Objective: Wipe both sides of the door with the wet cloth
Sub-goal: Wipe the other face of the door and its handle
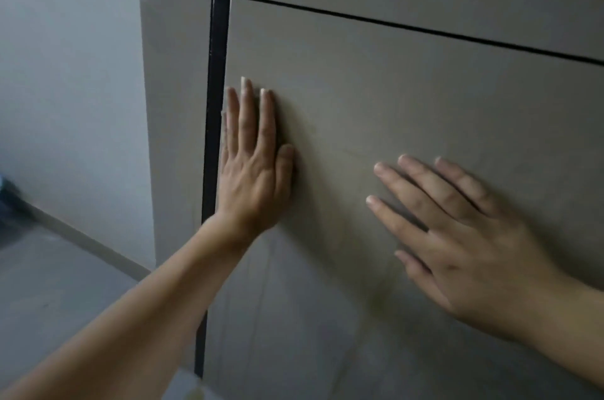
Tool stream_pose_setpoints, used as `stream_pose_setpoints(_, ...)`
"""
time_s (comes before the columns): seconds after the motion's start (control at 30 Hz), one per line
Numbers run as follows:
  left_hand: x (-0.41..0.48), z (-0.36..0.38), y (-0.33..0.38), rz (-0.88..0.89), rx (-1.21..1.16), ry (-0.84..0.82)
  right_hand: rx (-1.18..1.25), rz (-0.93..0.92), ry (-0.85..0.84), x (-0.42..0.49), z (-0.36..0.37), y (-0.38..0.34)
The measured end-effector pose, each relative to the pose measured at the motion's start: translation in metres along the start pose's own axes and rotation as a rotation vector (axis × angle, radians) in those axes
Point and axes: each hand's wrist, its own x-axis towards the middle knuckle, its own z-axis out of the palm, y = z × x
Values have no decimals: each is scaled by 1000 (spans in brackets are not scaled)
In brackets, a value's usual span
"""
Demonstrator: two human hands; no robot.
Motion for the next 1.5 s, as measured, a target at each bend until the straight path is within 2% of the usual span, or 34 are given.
stream_pose_setpoints(0.07,31,-3,15,21,-26,29,11,41,15,3,-5,6)
stream_pose_setpoints(0.2,36,6,87,316,-20,-43,0,132,72,-7,-21,31)
stream_pose_setpoints(0.3,21,7,109,431,29,-103,-11,151,81,-23,-28,41)
stream_pose_setpoints(0.37,26,-1,91,386,64,-72,-17,145,68,-29,-31,42)
stream_pose_setpoints(0.47,38,-11,46,155,118,-24,-4,146,44,-30,-30,38)
stream_pose_setpoints(0.53,38,-11,43,91,101,-25,14,137,38,-29,-27,33)
stream_pose_setpoints(0.7,-7,20,115,355,52,-97,10,112,75,-28,-20,29)
stream_pose_setpoints(0.8,-38,17,85,266,118,-119,15,95,77,-25,-17,19)
stream_pose_setpoints(0.93,-56,-1,-28,-98,167,-84,44,32,19,-1,3,-17)
stream_pose_setpoints(1.0,-63,-1,-47,-232,121,-61,70,-7,-7,13,16,-37)
stream_pose_setpoints(1.03,-68,5,-39,-230,80,-67,77,-23,-17,18,22,-46)
stream_pose_setpoints(1.13,-104,29,5,-6,36,-127,86,-54,-13,29,36,-71)
stream_pose_setpoints(1.2,-129,34,4,51,40,-132,77,-69,-16,34,42,-81)
stream_pose_setpoints(1.27,-134,29,-36,-40,58,-101,71,-79,-24,39,46,-88)
stream_pose_setpoints(1.4,-126,9,-130,-432,45,0,78,-95,-29,50,55,-108)
stream_pose_setpoints(1.43,-128,10,-133,-444,13,8,79,-106,-26,51,57,-113)
stream_pose_setpoints(1.5,-140,21,-114,-312,-21,-22,81,-121,-24,53,62,-121)
